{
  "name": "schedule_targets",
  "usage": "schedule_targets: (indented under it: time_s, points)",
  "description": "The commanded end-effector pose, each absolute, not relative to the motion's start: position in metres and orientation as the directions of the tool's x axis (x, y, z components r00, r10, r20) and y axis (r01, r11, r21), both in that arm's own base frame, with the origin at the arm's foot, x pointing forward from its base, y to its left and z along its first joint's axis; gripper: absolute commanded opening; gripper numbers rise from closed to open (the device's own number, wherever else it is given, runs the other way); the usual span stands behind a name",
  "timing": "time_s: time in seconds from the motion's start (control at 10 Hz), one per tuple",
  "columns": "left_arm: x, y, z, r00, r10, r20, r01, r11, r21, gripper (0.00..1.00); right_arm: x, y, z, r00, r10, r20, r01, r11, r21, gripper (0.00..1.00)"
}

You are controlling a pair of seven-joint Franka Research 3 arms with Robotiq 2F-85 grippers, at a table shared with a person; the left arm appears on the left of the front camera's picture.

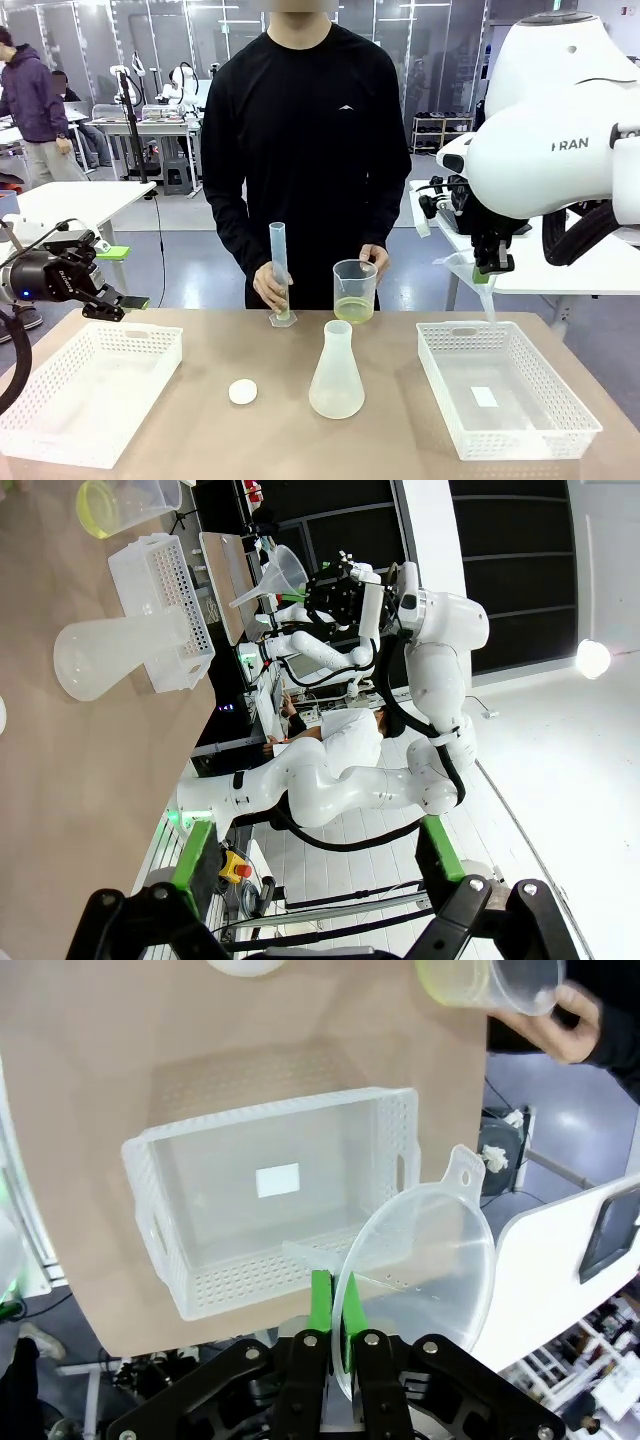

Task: Prepare the solutions needed for the experiment.
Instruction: Pick up the Plastic Funnel and insert it into the Big flask.

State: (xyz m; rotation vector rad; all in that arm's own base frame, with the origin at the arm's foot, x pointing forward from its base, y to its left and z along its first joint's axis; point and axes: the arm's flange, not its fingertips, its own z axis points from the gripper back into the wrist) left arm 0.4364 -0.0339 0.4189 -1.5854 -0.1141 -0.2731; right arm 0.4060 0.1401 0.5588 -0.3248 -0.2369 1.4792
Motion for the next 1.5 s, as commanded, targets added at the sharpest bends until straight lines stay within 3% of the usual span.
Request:
schedule_targets:
  time_s: [0.0,0.2,0.3,0.6,0.9,1.4]
  points:
    - [0.437,-0.034,0.422,0.965,-0.099,0.241,0.239,-0.038,-0.97,1.0,0.406,0.18,0.569,-0.038,0.998,-0.041,-0.883,-0.053,-0.467,0.04]
    - [0.437,-0.034,0.422,0.965,-0.099,0.241,0.239,-0.038,-0.97,1.0,0.403,0.212,0.581,-0.161,0.986,-0.043,-0.823,-0.159,-0.546,0.04]
    - [0.437,-0.034,0.422,0.965,-0.099,0.241,0.239,-0.038,-0.97,1.0,0.403,0.227,0.586,-0.294,0.956,-0.017,-0.765,-0.246,-0.596,0.04]
    - [0.437,-0.034,0.422,0.965,-0.099,0.241,0.239,-0.038,-0.97,1.0,0.411,0.265,0.587,-0.522,0.848,0.096,-0.699,-0.361,-0.617,0.04]
    - [0.437,-0.034,0.422,0.965,-0.099,0.241,0.239,-0.038,-0.97,1.0,0.4,0.279,0.583,-0.573,0.805,0.15,-0.699,-0.386,-0.602,0.04]
    - [0.437,-0.034,0.422,0.965,-0.099,0.241,0.239,-0.038,-0.97,1.0,0.368,0.278,0.578,-0.581,0.809,0.087,-0.684,-0.428,-0.591,0.04]
